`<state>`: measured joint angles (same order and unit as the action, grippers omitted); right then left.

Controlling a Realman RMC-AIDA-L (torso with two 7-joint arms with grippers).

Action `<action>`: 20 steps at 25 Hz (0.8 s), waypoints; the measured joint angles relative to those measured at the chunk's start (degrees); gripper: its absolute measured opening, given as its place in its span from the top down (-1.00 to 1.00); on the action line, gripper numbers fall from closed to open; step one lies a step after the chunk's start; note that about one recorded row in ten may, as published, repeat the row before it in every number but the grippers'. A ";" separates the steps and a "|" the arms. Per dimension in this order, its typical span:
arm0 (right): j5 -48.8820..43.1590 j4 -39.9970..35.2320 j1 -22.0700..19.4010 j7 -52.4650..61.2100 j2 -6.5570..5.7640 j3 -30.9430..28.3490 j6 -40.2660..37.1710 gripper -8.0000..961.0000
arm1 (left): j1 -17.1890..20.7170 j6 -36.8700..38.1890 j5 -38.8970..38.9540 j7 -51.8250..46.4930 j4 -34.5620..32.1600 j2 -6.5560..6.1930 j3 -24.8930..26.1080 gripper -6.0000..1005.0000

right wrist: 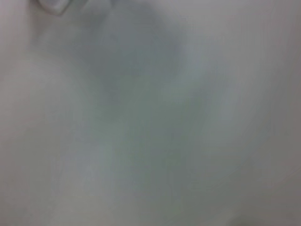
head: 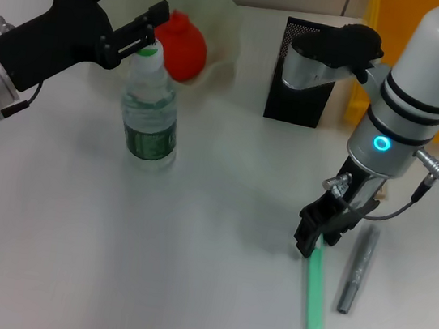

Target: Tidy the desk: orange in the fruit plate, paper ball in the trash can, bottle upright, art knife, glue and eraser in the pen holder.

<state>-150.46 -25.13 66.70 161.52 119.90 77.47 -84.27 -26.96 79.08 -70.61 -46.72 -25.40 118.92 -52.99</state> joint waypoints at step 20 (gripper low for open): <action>0.72 2.47 1.58 -0.41 -0.04 0.76 2.76 0.04 | -0.65 -0.24 0.13 0.83 0.79 0.17 0.00 -0.25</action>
<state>-149.74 -22.67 68.28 161.11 119.86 78.24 -81.51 -27.62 78.83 -70.49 -45.90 -24.61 119.09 -53.00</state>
